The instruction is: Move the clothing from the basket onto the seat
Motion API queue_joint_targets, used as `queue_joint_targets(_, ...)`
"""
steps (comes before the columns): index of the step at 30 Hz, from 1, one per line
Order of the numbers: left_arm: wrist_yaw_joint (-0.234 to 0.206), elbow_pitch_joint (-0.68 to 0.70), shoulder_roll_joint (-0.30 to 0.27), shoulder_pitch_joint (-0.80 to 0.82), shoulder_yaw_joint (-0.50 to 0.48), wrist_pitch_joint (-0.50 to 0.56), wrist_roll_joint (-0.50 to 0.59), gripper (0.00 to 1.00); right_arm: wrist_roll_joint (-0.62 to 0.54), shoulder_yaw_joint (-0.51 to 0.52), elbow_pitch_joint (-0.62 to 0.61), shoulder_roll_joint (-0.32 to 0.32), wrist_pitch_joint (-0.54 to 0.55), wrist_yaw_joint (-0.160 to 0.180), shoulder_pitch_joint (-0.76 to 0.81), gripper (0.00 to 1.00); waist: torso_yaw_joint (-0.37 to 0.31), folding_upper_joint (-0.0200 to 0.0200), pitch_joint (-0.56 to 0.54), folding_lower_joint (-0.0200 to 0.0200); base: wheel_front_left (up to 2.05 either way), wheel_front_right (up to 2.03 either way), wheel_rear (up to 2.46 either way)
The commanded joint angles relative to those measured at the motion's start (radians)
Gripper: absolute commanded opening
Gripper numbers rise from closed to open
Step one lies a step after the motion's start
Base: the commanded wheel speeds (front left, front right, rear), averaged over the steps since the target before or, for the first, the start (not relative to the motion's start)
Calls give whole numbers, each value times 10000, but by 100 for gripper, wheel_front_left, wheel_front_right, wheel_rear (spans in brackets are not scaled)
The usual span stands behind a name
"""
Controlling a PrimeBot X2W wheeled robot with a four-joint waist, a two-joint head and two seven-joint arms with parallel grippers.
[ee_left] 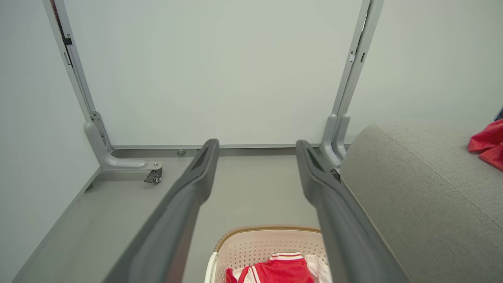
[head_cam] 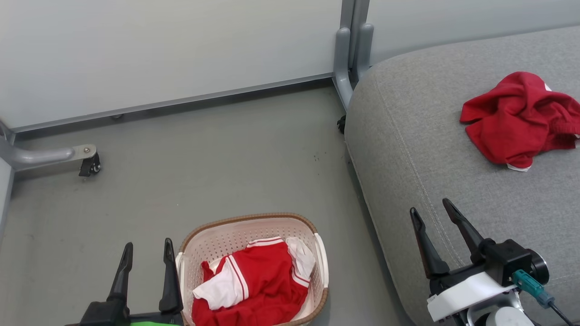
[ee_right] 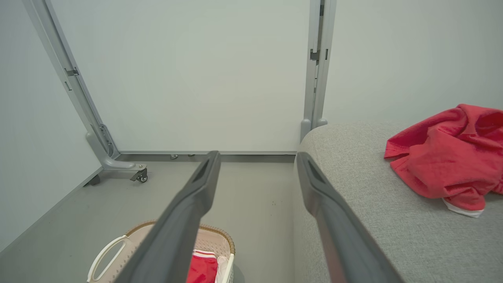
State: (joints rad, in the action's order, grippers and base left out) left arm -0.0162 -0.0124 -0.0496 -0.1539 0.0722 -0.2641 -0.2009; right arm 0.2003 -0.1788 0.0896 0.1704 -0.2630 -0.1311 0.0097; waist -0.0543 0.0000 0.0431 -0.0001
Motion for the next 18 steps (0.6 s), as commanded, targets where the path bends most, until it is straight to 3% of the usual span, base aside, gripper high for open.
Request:
queue_joint_targets(1,78,-65,-17,34,46,-5,36,100,35,19,-60,15,-27,7,-143,100,37,0,111,1,0,0,0)
queue_joint_targets(9,149,-239,-16,847,430,-5,228,100,103,251,-318,189,-29,7,-566,100,165,0,1184,1,0,0,0)
queue_joint_targets(18,358,-1444,-23,2963,1679,-5,622,100,139,982,-1072,624,-27,7,-1668,100,195,0,3631,1,0,0,0)
